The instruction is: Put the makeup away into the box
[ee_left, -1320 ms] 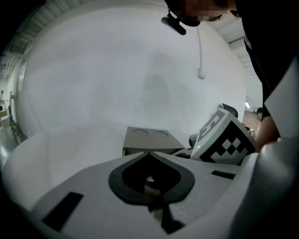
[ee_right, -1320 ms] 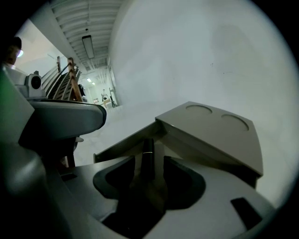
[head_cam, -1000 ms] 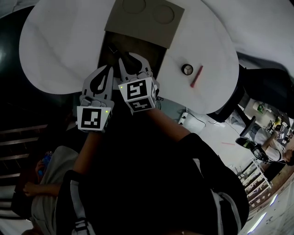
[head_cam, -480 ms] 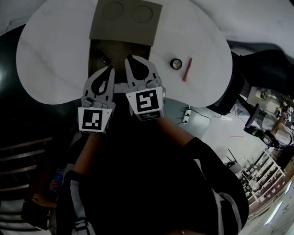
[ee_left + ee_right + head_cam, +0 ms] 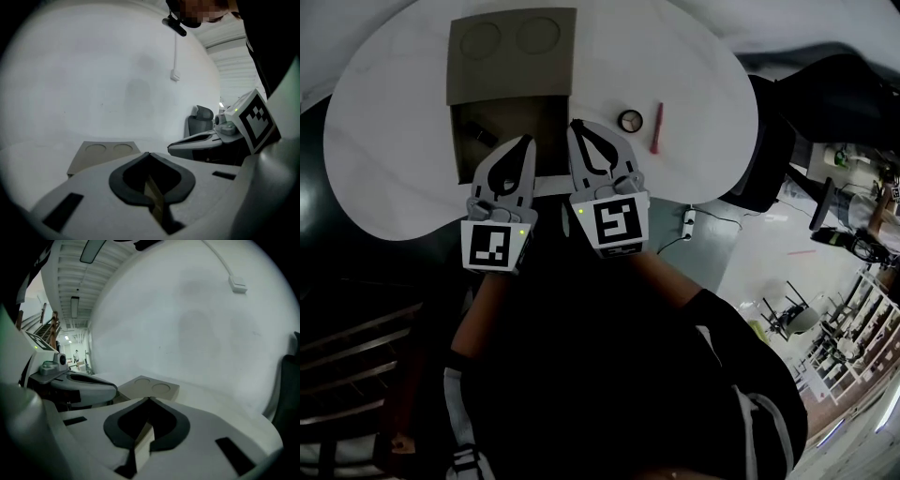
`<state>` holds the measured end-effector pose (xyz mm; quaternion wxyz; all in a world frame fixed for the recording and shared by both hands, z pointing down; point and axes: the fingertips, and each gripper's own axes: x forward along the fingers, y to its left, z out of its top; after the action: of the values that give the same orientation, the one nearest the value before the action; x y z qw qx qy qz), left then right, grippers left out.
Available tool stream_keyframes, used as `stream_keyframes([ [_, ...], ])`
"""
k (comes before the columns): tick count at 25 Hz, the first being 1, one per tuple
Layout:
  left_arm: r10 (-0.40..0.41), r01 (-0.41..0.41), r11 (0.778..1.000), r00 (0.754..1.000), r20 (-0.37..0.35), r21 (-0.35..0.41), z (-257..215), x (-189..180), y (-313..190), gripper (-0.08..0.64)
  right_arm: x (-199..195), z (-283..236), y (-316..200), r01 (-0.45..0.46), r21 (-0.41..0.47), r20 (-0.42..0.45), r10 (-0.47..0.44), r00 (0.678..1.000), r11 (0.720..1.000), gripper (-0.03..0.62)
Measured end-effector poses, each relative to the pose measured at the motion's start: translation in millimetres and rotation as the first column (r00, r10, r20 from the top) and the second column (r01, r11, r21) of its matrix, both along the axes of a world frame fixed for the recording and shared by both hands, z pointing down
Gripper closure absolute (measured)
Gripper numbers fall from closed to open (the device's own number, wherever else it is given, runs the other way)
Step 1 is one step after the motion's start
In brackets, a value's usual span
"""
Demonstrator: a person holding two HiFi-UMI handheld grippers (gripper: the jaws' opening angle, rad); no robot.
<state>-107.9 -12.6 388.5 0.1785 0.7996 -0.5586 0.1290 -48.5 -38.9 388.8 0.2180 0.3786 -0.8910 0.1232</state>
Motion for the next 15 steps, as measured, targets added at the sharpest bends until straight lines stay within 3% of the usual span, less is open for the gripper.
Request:
stream_keyframes([
  [4, 0.049, -0.049, 0.999, 0.999, -0.009, 0.019, -4.1, 21.9, -8.4, 0.557, 25.1, -5.0, -6.6, -0.027, 0.064, -0.006, 0.028, 1.000, 0.998, 0.569],
  [15, 0.148, -0.148, 0.989, 0.989, -0.011, 0.007, 0.5, 69.2, -18.4, 0.557, 83.7, 0.5, -15.4, -0.165, 0.057, 0.012, 0.164, 0.986, 0.985, 0.568],
])
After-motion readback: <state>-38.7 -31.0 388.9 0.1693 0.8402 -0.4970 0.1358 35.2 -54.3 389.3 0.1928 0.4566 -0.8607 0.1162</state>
